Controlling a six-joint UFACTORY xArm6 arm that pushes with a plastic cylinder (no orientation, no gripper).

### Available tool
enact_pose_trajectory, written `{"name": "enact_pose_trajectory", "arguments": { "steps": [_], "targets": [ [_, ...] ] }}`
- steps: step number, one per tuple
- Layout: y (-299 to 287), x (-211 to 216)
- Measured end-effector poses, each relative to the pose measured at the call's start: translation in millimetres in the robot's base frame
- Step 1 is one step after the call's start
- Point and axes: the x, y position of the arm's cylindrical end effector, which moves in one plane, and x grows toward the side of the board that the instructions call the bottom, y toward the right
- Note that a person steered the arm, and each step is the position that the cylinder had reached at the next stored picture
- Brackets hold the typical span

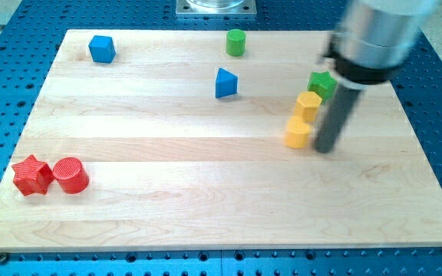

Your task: Push the yellow heart into the green star

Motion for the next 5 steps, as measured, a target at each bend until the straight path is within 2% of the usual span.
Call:
{"name": "enact_pose_trajectory", "arguments": {
  "steps": [1, 2, 3, 4, 5],
  "targets": [
    [-74, 8],
    [-91, -24],
    [-112, 23],
    [-107, -50],
    [-55, -110]
  ]
}}
